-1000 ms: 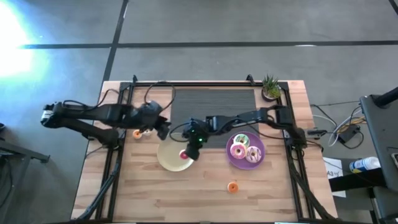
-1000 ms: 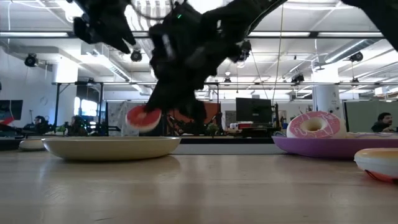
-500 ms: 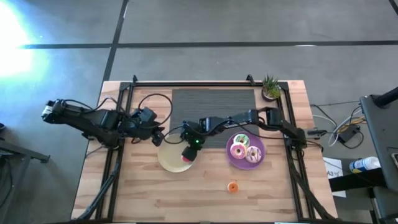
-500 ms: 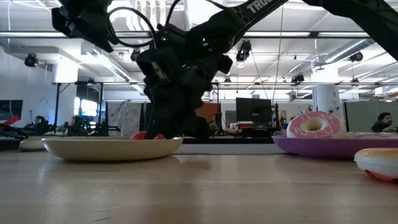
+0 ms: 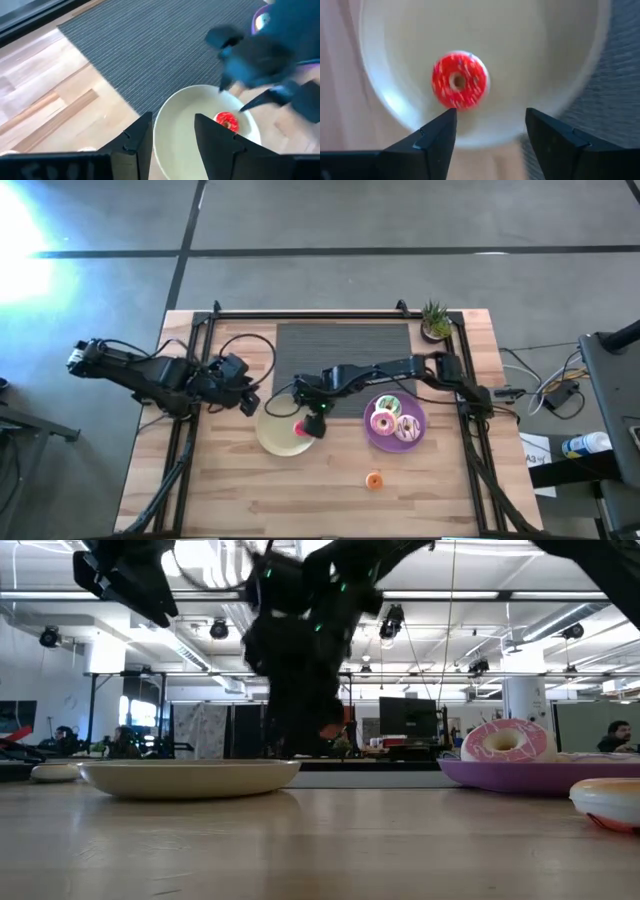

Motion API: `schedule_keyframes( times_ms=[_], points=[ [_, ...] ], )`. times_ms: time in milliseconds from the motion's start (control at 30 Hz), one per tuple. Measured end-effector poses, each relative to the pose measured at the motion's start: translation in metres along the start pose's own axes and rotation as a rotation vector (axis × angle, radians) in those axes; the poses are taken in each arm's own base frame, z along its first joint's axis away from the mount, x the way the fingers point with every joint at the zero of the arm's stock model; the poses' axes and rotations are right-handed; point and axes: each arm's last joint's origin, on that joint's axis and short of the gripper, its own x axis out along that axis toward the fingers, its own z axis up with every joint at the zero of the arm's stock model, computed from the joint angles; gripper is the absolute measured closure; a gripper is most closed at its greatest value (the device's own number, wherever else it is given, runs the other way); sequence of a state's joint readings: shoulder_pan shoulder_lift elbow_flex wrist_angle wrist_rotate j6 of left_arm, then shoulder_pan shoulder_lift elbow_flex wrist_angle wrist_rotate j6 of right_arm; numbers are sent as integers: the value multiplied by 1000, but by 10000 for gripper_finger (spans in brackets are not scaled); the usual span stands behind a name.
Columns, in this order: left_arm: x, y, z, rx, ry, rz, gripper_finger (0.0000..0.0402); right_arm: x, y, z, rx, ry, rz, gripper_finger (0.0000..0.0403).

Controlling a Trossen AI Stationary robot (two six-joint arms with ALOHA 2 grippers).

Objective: Pick & Place donuts
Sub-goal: Put the small orange donut on the white plate

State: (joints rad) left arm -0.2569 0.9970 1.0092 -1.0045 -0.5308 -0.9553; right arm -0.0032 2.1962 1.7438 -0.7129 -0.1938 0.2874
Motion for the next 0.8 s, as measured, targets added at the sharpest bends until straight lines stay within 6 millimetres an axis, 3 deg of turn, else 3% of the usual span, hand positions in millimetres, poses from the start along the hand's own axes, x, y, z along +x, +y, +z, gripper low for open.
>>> schedule_keyframes(
  times_ms=[200,367,567,800],
  points=[
    [-4,1,-5,18,2,16,282,-37,27,-22,-300,-49,-92,171],
    [-6,-1,-9,52,4,5,282,-67,49,-66,-367,-66,-100,180],
    [-8,-3,-12,101,-4,-3,282,-62,80,-144,-346,21,-69,183],
    [-2,-3,-19,110,2,10,282,-42,113,-198,-225,101,-53,183]
  ],
)
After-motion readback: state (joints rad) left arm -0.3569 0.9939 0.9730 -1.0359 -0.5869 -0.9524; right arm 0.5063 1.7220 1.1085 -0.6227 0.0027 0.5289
